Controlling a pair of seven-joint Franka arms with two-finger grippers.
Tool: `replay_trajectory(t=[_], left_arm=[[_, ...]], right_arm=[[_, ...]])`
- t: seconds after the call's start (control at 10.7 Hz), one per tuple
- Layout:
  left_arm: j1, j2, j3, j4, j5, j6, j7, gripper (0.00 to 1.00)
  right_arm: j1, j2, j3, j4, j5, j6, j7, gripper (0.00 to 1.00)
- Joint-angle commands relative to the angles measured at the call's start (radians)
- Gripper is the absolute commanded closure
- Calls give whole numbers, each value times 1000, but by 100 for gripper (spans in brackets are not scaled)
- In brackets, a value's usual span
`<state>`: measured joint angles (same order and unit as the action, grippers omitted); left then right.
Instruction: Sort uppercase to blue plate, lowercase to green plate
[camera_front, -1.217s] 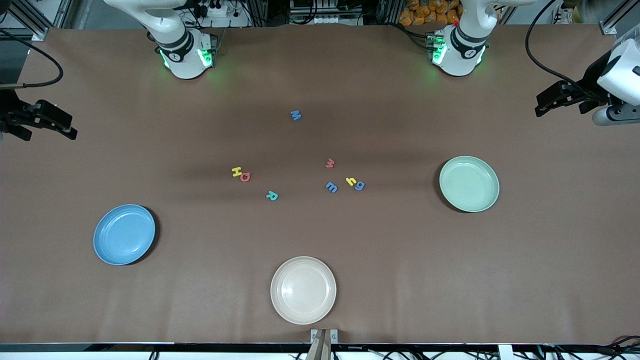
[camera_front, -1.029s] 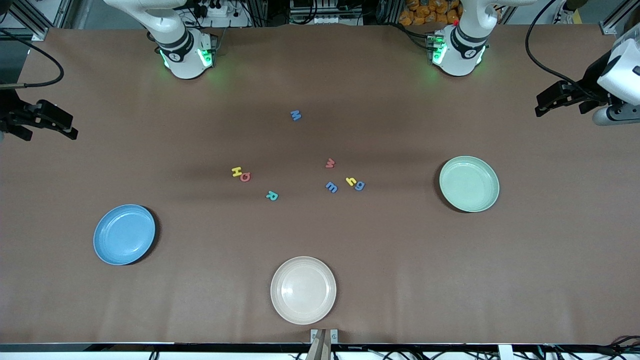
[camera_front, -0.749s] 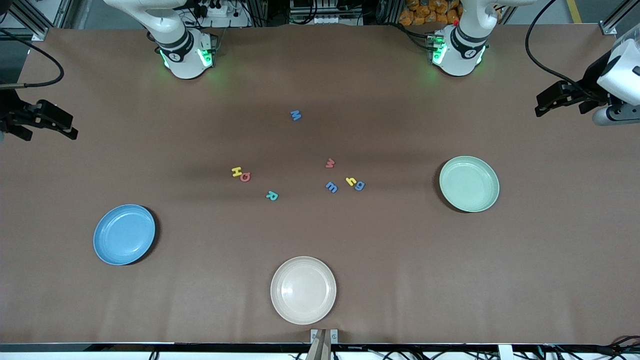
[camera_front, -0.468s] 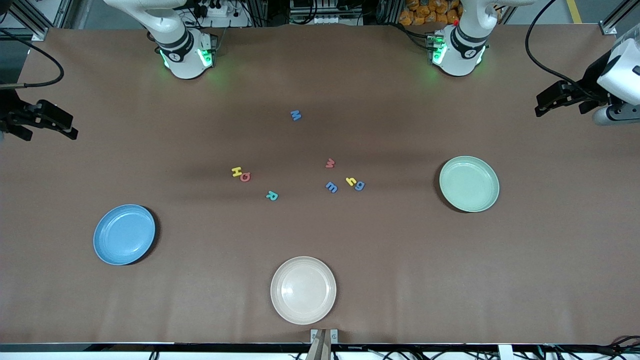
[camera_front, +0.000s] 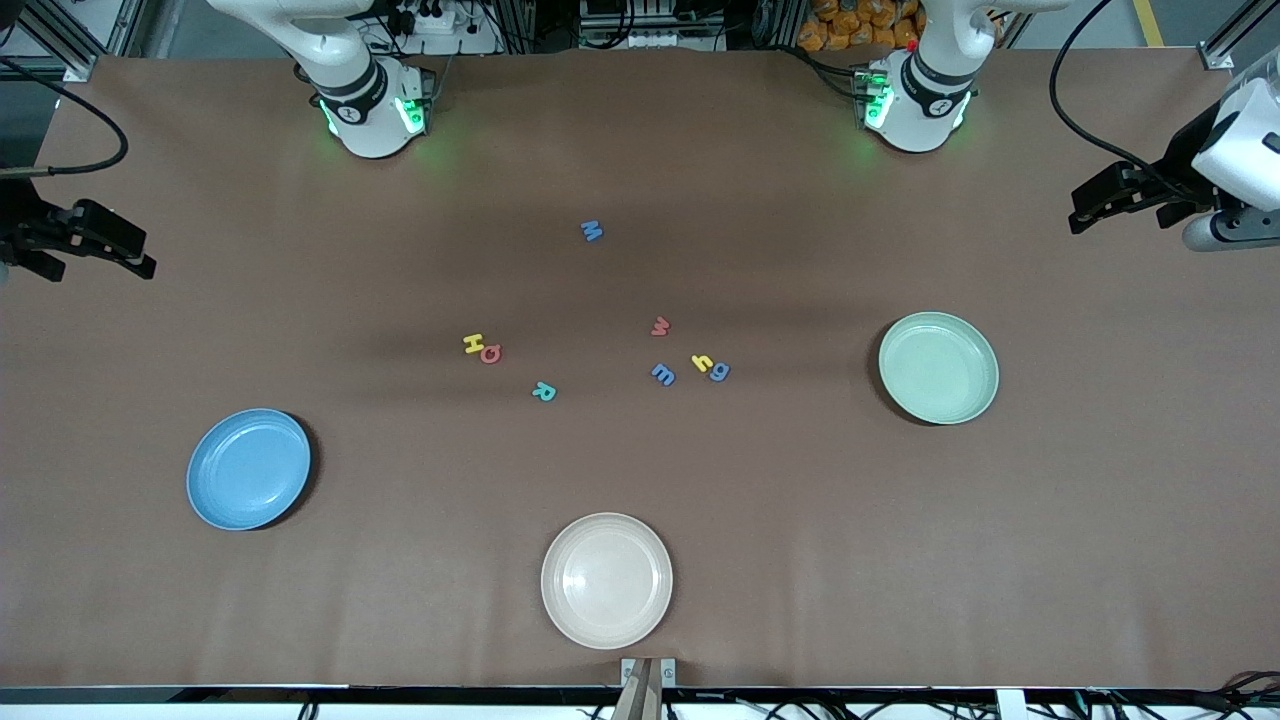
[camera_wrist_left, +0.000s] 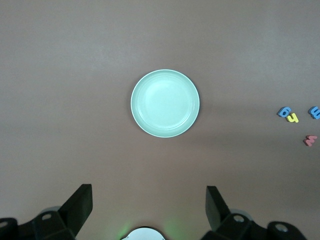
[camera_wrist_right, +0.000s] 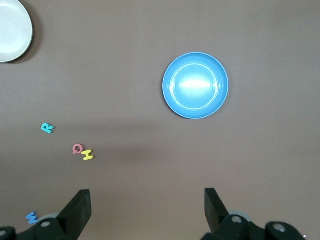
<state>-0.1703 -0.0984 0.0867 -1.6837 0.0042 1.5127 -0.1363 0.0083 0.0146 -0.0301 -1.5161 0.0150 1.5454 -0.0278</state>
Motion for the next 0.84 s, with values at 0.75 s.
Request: replay_trajectory(t=[0.75], left_arm=[[-9, 40, -139, -80, -23, 137, -132, 0]], right_arm=[[1, 4, -4, 5, 11, -24, -3, 0]])
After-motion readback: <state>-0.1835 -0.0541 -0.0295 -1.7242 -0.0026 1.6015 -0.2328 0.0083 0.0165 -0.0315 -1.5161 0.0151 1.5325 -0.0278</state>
